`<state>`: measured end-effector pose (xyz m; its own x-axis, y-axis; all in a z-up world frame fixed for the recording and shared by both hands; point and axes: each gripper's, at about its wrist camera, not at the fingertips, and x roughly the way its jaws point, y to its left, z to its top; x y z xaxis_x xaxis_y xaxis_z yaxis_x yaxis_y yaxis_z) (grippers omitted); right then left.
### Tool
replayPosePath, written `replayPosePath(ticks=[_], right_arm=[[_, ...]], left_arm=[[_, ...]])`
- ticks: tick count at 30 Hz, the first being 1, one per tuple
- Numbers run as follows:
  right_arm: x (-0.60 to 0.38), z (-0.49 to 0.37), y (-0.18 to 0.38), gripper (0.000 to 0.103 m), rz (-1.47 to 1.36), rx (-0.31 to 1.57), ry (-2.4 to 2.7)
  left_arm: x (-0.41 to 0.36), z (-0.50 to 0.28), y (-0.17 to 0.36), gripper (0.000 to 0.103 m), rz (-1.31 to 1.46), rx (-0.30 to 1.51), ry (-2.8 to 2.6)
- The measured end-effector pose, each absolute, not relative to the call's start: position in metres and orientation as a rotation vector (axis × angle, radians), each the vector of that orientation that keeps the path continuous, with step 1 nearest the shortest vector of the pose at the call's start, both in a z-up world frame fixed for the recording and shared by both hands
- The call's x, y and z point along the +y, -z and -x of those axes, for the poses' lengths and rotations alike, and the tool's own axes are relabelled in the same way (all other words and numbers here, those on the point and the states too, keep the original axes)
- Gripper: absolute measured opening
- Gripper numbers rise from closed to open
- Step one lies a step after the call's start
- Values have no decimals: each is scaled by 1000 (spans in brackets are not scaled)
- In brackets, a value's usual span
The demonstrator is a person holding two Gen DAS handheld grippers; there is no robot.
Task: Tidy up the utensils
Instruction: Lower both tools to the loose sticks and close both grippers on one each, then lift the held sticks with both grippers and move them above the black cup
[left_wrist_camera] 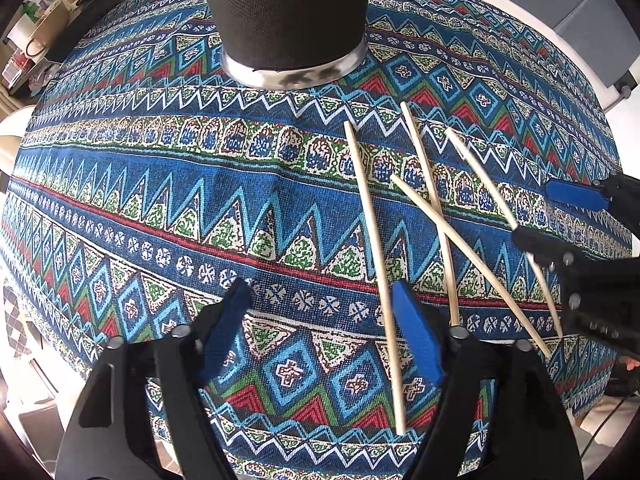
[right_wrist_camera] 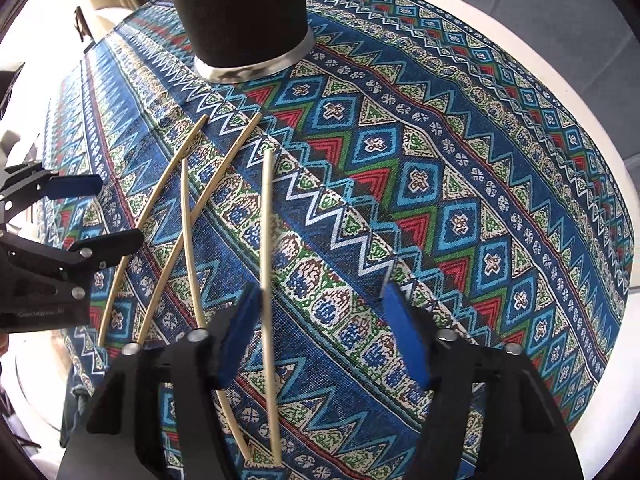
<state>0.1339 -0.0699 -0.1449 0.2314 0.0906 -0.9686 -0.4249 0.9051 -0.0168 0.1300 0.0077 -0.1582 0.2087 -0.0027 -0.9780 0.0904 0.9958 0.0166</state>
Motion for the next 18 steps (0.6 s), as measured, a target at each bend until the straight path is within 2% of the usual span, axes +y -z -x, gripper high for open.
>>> replayPosePath(ticks=[1, 3, 5, 13, 18], right_arm=[[-74, -138, 142, 4, 295, 1299, -347], [-84, -145, 142, 4, 263, 1311, -326], [-93, -148, 142, 4, 187, 1337, -327], [-110, -154, 139, 4, 133, 1378, -307], [-145, -168, 134, 4, 109, 1386, -271]], left_arm=[[12, -131, 155, 46, -70, 1362, 60], [27, -134, 153, 9, -29, 1382, 47], [45, -136, 154, 5, 65, 1402, 52], [71, -135, 160, 5, 241, 1422, 64], [84, -134, 152, 5, 248, 1429, 58]])
